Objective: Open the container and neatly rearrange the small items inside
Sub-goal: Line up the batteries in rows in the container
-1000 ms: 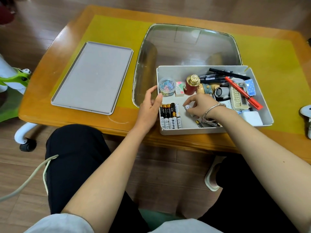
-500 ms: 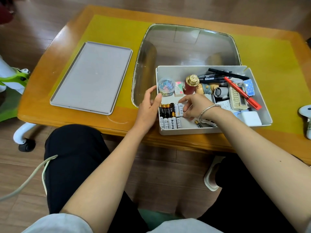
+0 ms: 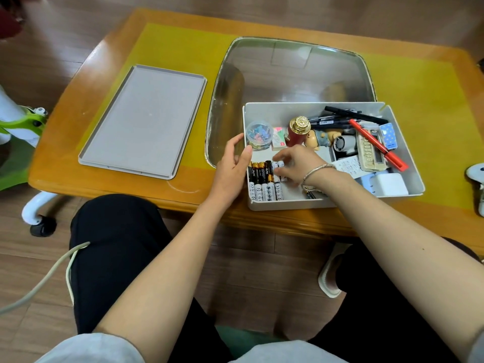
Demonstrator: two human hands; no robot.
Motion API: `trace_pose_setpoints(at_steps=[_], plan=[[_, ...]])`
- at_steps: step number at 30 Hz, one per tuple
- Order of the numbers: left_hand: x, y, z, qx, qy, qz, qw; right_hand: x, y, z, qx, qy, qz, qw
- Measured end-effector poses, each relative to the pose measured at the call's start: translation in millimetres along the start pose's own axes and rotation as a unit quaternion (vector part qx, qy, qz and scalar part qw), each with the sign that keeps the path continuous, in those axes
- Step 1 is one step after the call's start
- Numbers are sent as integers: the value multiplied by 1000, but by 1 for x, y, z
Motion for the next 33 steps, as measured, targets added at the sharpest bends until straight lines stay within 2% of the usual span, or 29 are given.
trace_pose_setpoints(at_steps=[7, 9, 12, 14, 19, 22, 24, 28, 33], plan=[[0, 0, -1, -2, -1, 2, 1000, 3, -10, -7, -74, 35, 14, 997], [-1, 0, -1, -1, -1, 2, 1000, -3, -12, -11, -94, 45, 41, 994], [-1, 1, 0, -7, -2, 2, 1000, -22, -4, -13, -48, 79, 127, 988], [-1, 1, -1, -7, 0, 1, 1000, -28, -1, -11, -40, 71, 151, 985], [-1, 1, -1, -8, -3, 4, 1000, -31, -10, -16, 6, 94, 162, 982], [-1, 1, 0, -9, -3, 3, 1000, -22, -36, -23, 28, 89, 78, 993], [-1, 1, 0, -8, -1, 5, 1000, -17, -52, -27, -20, 53, 36, 998], [-1, 1, -1, -12, 2, 5, 1000, -24, -50, -34, -144, 16, 99, 985], [-1, 1, 0, -7, -6, 5, 1000, -24, -39, -36, -253, -38, 99, 962]])
Point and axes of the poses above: each hand's wrist, its own x-axis towards the middle knuckle, its own y-axis out of the palm, z = x × y, the point moved 8 cm from there along x, towards the middle knuckle, and after that the axes turned 15 degrees about -z, right-handed, at the moved point
